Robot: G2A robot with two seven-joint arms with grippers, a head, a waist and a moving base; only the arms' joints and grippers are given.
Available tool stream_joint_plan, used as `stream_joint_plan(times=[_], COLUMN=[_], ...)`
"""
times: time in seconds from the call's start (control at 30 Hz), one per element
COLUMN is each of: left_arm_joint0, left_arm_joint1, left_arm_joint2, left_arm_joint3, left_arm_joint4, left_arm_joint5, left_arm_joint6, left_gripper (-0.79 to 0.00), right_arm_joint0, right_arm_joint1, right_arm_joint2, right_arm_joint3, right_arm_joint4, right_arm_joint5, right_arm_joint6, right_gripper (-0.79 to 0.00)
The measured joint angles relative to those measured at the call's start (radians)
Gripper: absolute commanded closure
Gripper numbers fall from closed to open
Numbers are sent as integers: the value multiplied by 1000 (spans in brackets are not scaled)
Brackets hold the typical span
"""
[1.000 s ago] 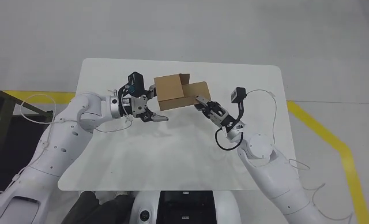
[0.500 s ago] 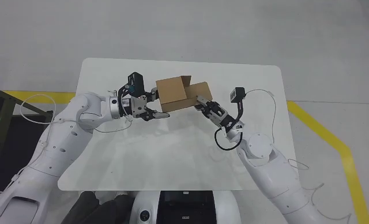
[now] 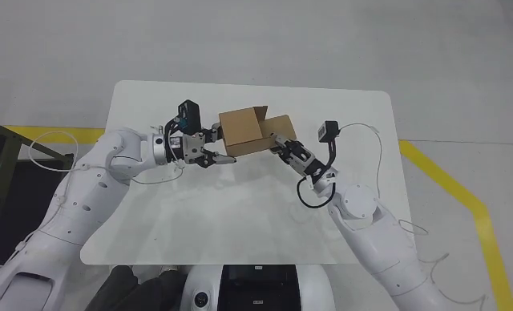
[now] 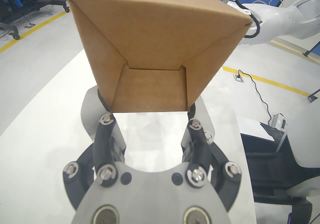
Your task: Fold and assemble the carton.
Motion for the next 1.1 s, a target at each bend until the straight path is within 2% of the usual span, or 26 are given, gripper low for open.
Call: stream_joint_plan(times=[0.07, 0.2, 0.3, 0.4, 0.47, 0.53, 0.6, 0.67, 0.7, 0.73, 0.9, 1.0, 1.1], left_arm_joint0=[0, -1, -3, -7, -12, -16, -20, -24, -25, -27, -35, -42, -50], left_arm_joint1=[1, 3, 4, 5, 7, 9, 11, 13, 13, 14, 18, 21, 26], left_arm_joint2=[1, 5, 8, 10, 10, 8, 7, 8, 8, 9, 25, 39, 56], left_arm_joint3=[3, 7, 11, 14, 17, 19, 19, 17, 16, 15, 3, -6, -17], left_arm_joint4=[0, -1, -2, -7, -12, -16, -18, -18, -18, -18, -21, -27, -40], left_arm_joint5=[0, 0, 0, 0, 0, 0, 0, 0, 0, 0, 0, 0, 0], left_arm_joint6=[-2, -4, -4, -3, -3, -3, -3, -4, -5, -6, -22, -40, -62], left_gripper=[-394, -391, -391, -363, -339, -339, -339, -342, -342, -345, -342, -302, -305], right_arm_joint0=[1, -1, -6, -16, -26, -35, -39, -39, -37, -34, 12, 58, 109], right_arm_joint1=[-1, -2, -1, 3, 9, 16, 25, 34, 38, 42, 62, 70, 74], right_arm_joint2=[4, 20, 36, 71, 109, 146, 191, 235, 251, 265, 312, 310, 295], right_arm_joint3=[2, 5, 4, 0, -6, -8, -4, 2, 4, 5, 26, 49, 91], right_arm_joint4=[3, 12, 20, 40, 56, 66, 72, 69, 65, 61, 51, -1, -34], right_arm_joint5=[1, -4, -9, -27, -55, -79, -104, -126, -133, -138, -147, -164, -185], right_arm_joint6=[-1, -1, 3, 7, 26, 57, 111, 169, 197, 229, 437, 560, 648], right_gripper=[-505, -539, -625, -622, -533, -477, -348, -256, -151, -9, 0, 0, 0])
